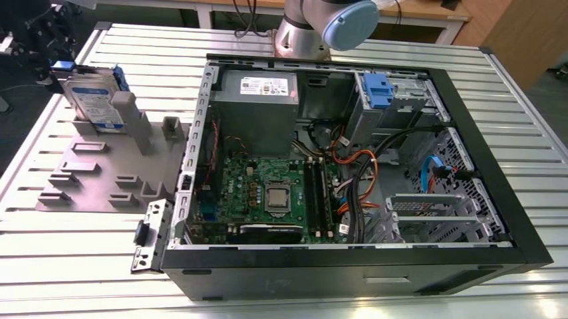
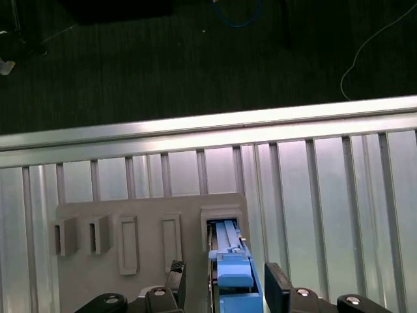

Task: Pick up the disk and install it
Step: 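Pick up the disk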

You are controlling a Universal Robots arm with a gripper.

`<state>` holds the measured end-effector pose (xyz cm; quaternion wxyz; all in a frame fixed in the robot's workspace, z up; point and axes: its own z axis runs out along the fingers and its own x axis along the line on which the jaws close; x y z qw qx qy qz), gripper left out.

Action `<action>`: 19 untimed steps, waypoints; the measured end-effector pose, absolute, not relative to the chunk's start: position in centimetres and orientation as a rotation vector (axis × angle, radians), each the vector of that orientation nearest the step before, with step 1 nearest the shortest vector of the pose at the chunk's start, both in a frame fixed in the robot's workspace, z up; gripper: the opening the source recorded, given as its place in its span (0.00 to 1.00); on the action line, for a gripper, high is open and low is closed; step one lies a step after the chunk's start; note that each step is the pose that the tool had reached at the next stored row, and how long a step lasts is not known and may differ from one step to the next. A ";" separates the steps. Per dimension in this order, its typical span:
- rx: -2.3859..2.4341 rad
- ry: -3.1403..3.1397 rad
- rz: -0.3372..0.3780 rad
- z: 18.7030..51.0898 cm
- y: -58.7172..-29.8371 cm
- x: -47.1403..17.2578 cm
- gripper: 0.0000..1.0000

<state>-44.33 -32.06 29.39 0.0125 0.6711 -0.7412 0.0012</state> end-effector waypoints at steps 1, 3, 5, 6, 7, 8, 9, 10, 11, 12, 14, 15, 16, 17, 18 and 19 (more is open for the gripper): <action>2.097 -2.307 0.005 29.3 -32.1 -44.3 0.59; 2.098 -2.307 0.007 29.2 -32.1 -44.3 0.59; 2.099 -2.307 0.007 29.1 -32.0 -44.3 0.59; 2.098 -2.307 0.007 29.1 -32.0 -44.2 0.59; 2.098 -2.307 0.007 29.1 -31.9 -44.2 0.59; 2.098 -2.307 0.007 29.1 -31.9 -44.2 0.59; 2.099 -2.307 0.007 29.0 -31.9 -44.1 0.59; 2.099 -2.307 0.007 29.0 -31.8 -44.1 0.59; 2.099 -2.307 0.008 29.0 -31.8 -44.1 0.59; 2.099 -2.308 0.008 28.9 -31.8 -44.1 0.59; 2.101 -2.309 0.011 28.8 -31.8 -44.1 0.59; 2.101 -2.309 0.011 28.8 -31.8 -44.1 0.58; 2.101 -2.309 0.011 28.8 -31.8 -44.1 0.58; 2.101 -2.309 0.011 28.8 -31.8 -44.1 0.58; 2.101 -2.309 0.011 28.8 -31.8 -44.1 0.58; 2.101 -2.309 0.012 28.8 -31.8 -44.1 0.51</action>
